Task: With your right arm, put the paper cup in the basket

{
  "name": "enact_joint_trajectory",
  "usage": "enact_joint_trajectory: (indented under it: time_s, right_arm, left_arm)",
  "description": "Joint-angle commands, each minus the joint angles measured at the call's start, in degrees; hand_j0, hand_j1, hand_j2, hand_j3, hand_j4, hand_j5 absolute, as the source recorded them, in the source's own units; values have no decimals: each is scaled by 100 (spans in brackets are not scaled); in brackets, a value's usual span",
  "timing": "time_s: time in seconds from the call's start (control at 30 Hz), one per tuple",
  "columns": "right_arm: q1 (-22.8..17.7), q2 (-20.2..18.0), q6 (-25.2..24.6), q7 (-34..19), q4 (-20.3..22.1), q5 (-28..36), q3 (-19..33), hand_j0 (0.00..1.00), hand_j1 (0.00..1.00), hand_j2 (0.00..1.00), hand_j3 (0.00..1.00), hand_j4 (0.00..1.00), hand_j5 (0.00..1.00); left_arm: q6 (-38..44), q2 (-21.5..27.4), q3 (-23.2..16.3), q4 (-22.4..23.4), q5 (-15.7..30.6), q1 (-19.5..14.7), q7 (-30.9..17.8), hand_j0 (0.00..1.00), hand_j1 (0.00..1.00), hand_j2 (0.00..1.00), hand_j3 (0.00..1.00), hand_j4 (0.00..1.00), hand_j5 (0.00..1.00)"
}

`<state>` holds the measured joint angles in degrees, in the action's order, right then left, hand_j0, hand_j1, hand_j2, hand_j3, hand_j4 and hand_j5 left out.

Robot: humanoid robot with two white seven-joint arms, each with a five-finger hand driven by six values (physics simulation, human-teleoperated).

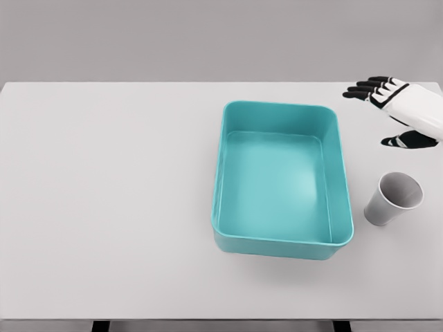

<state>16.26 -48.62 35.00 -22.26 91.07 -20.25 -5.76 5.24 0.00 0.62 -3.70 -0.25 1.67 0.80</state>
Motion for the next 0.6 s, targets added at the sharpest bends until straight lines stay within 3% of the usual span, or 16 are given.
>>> enact_joint_trajectory:
  time_s: [0.0,0.07,0.17,0.23,0.37,0.47,0.57]
  right_arm:
    - [0,-42,0,73,-27,39,-4,100,100,100,100,100,100]
    - [79,-86,0,64,-54,57,22,100,100,100,100,100,100]
    - [0,-446,0,55,-203,215,31,100,100,100,100,100,100]
    - [-175,-824,0,46,-440,1162,14,100,100,100,100,100,100]
    - [-553,-1140,0,55,-678,3193,5,100,100,100,100,100,100]
    - [-738,-1386,0,55,-704,3985,-4,100,100,100,100,100,100]
    - [-1177,-1448,0,55,-695,4723,-4,100,100,100,100,100,100]
  left_arm:
    - [4,0,-1,1,-1,0,-1,100,100,100,100,100,100]
    - [4,0,-1,1,-1,0,-1,100,100,100,100,100,100]
    - [4,0,-1,1,-1,0,-1,100,100,100,100,100,100]
    - [4,0,-1,1,-1,0,-1,100,100,100,100,100,100]
    - [4,0,-1,1,-1,0,-1,100,100,100,100,100,100]
    - [-5,0,-1,1,-1,0,-1,100,100,100,100,100,100]
    - [4,0,-1,1,-1,0,-1,100,100,100,100,100,100]
